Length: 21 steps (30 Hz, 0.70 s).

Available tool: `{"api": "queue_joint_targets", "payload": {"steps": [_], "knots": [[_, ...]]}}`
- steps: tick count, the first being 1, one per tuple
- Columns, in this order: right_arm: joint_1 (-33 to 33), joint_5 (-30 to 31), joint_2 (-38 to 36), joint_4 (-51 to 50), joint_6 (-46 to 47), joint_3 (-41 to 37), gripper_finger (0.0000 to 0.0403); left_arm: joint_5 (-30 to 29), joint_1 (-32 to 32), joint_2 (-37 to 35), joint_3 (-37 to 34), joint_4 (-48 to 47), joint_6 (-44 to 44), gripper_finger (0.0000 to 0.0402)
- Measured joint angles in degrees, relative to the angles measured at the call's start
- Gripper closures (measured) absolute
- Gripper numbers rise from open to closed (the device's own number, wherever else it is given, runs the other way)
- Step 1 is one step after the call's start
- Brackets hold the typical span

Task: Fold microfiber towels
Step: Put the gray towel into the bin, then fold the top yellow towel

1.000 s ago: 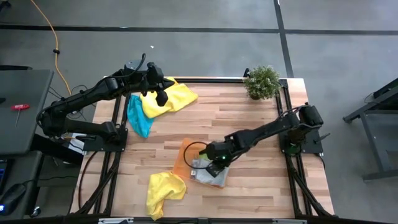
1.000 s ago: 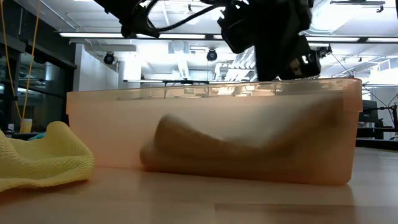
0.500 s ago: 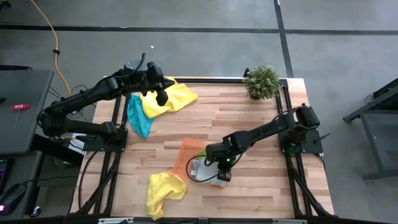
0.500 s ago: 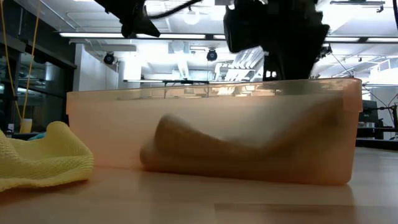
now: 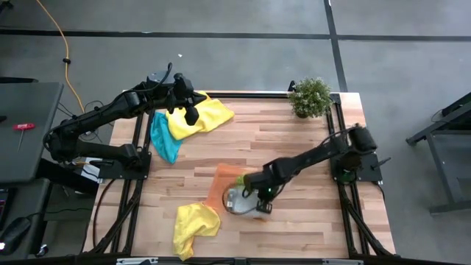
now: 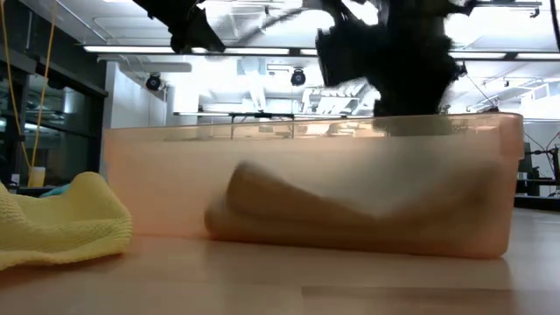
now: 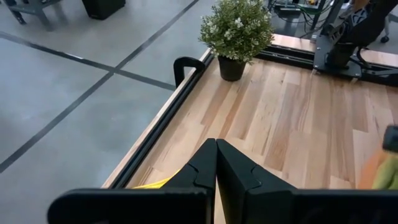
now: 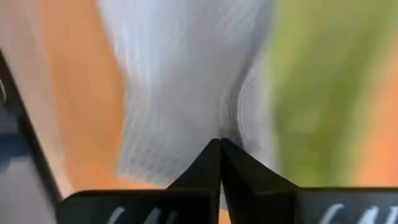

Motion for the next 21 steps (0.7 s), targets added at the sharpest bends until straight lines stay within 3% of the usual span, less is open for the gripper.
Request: {"api": "queue_joint_targets", "payload": {"steps": [7,15,21], "knots": [[-4.7,10.5,-10.3,-4.6,1.1,0.0,0.0403,-0.2,0.0,0.0,0.0,0.0,1.9,0.0401],[-13.7,10.4,-19.7,1.1,1.2,-9.3,0.0403,0.5,0.0,0.0,0.0,-0.1,1.6,0.0401],[-19.5,5.2,-29.5,17.5,5.9,-23.1,0.0403,0.5,0.0,2.4,-0.2,-0.4,1.5,0.0401]]}}
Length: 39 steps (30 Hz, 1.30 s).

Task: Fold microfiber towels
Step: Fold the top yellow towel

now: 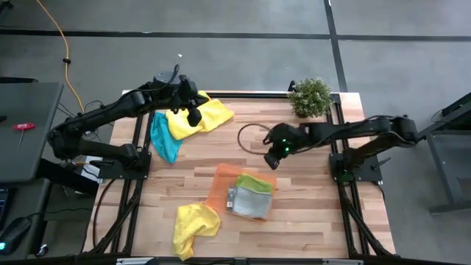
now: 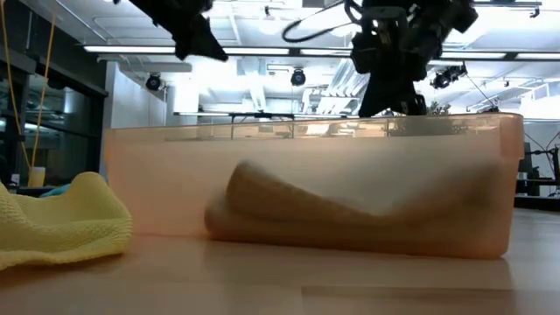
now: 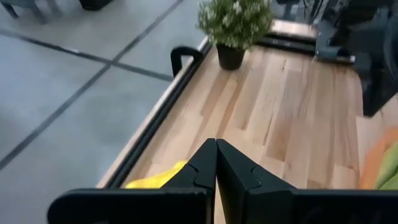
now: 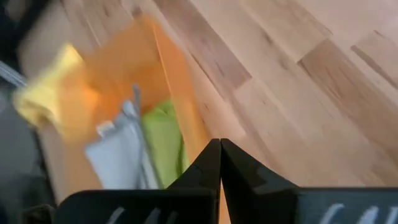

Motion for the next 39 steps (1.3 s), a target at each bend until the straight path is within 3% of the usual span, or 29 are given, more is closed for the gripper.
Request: {"api": "queue_joint_targets", "payload": {"steps": [9,17,28,34,39], "knots": [[-4.6,-1.9,-5.0,17.6,5.8,-11.0,0.0403,1.2,0.0,12.7,-0.1,-0.9,0.3,0.0401],[-6.4,-0.9,-5.0,19.2,-0.4,-11.2,0.0403,-7.3,4.6,13.3,-0.1,-6.7,0.3,0.0395],[-10.8,1.3,-5.0,20.8,-2.3,-11.2,0.0403,-4.6,13.5,13.3,-9.2,-8.3,-11.3,0.0302],[-12.6,1.3,-5.0,23.4,-3.4,-11.2,0.0402,-15.3,15.4,13.5,-12.2,-10.1,-19.8,0.0256],[-13.8,1.3,-5.0,24.6,-3.6,-11.1,0.0402,-16.5,19.0,15.3,-12.1,-13.0,-25.5,0.0252]]}}
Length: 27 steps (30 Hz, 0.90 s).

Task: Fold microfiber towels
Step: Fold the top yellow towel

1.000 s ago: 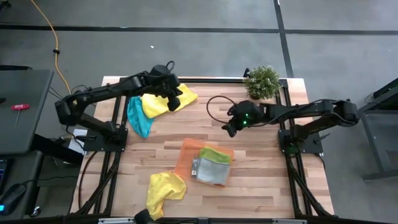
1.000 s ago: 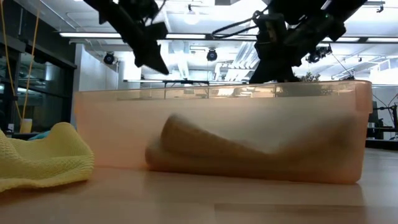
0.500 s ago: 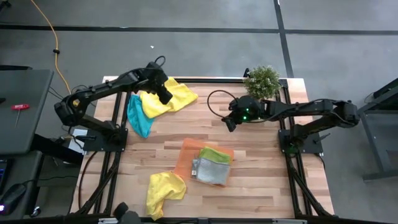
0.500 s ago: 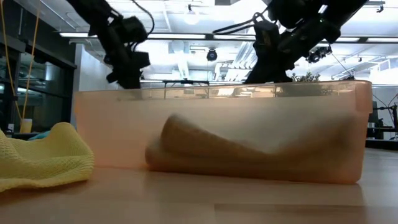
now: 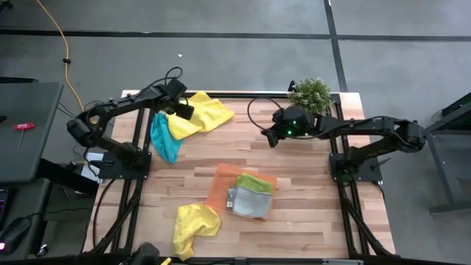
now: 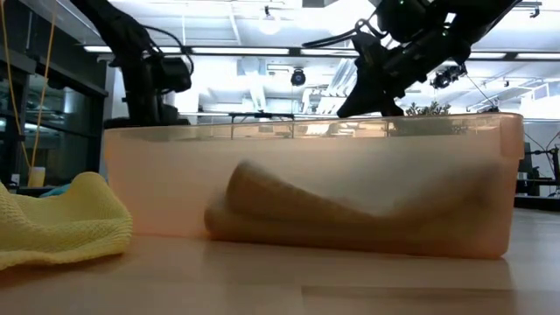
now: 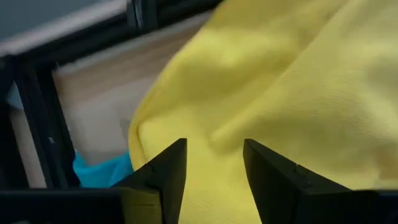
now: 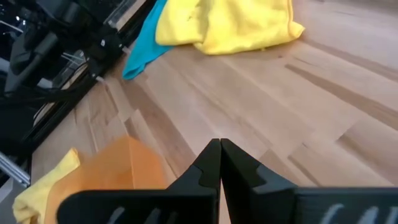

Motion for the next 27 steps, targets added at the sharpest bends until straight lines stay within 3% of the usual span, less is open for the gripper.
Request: {"api": "queue_joint_targets", "payload": {"steps": [12,16,27], "knots": [[-0.7,0.0,0.0,0.1,0.4,0.0,0.0402,-9.5,1.4,4.0,0.0,9.4,-13.5,0.0257],[-0.7,0.0,0.0,0.1,0.1,0.0,0.0402,-8.3,2.5,7.7,2.9,7.4,-8.7,0.0257],[-0.7,0.0,0.0,0.0,-2.1,0.0,0.0402,-8.2,6.5,22.6,20.7,-12.1,5.0,0.0257]]}}
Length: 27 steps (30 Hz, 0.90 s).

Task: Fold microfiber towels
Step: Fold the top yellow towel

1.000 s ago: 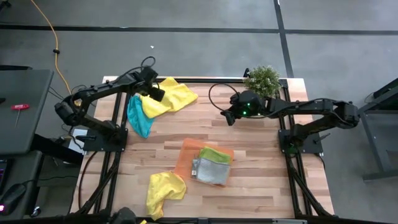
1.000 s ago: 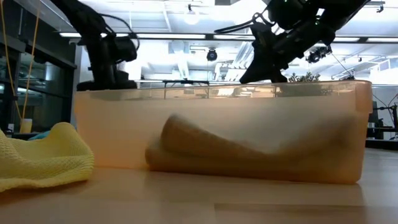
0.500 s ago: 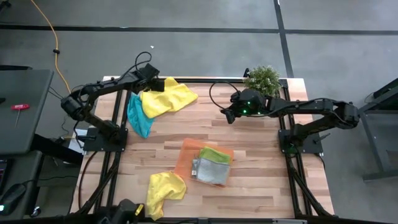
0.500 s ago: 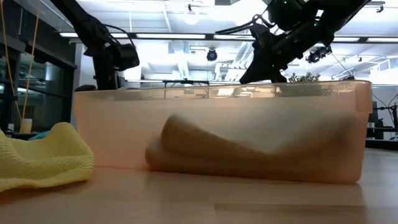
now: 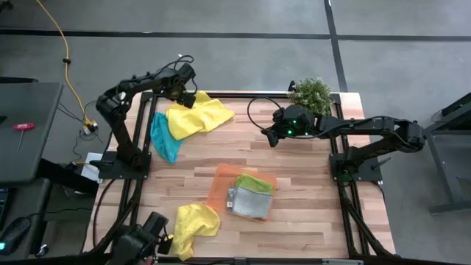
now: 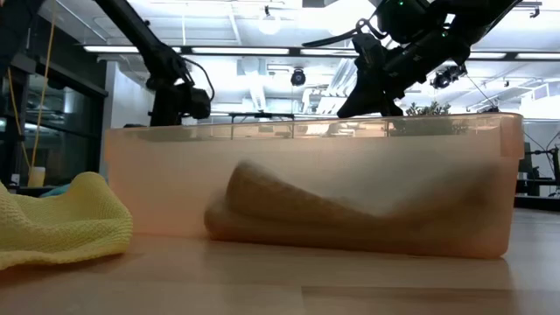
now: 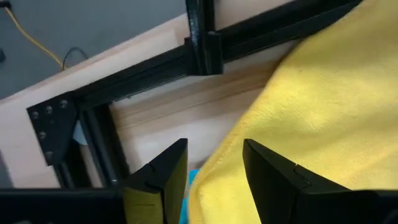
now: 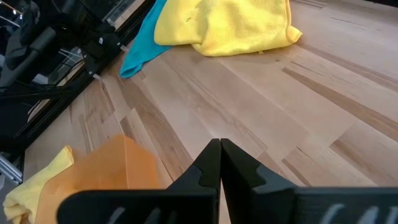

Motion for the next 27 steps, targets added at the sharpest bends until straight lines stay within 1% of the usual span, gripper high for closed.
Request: {"api": "queue_joint_targets", "payload": {"steps": [3,9,13,18,21,23,25,26,27], "knots": [[0.0,0.0,0.0,0.0,0.0,0.0,0.0402,3.2,1.2,2.7,2.7,-3.1,2.1,0.0257],[0.0,0.0,0.0,0.0,-0.4,0.0,0.0402,9.2,3.1,6.1,3.2,-4.4,2.9,0.0257],[0.0,0.0,0.0,0.0,-0.4,0.0,0.0402,9.3,4.1,7.7,3.1,-5.4,2.6,0.0257],[0.0,0.0,0.0,0.0,-0.4,0.0,0.0402,9.9,4.2,7.7,3.1,-5.2,4.0,0.0262],[0.0,1.0,0.0,0.0,-0.4,0.0,0.0402,10.6,4.2,7.6,3.1,-5.3,7.2,0.0294],[0.0,1.6,0.0,0.0,-0.1,0.0,0.0402,11.7,4.2,7.2,3.1,-5.3,8.8,0.0336],[0.0,1.6,0.0,0.1,0.9,0.0,0.0402,13.9,4.1,6.0,3.7,-5.2,10.8,0.0381],[0.0,1.6,0.0,0.4,1.2,0.0,0.0402,15.0,4.0,5.0,4.2,-4.7,11.5,0.039],[0.1,1.6,0.0,1.1,1.3,0.0,0.0402,15.9,3.6,3.8,4.8,-4.1,12.1,0.0391]]}}
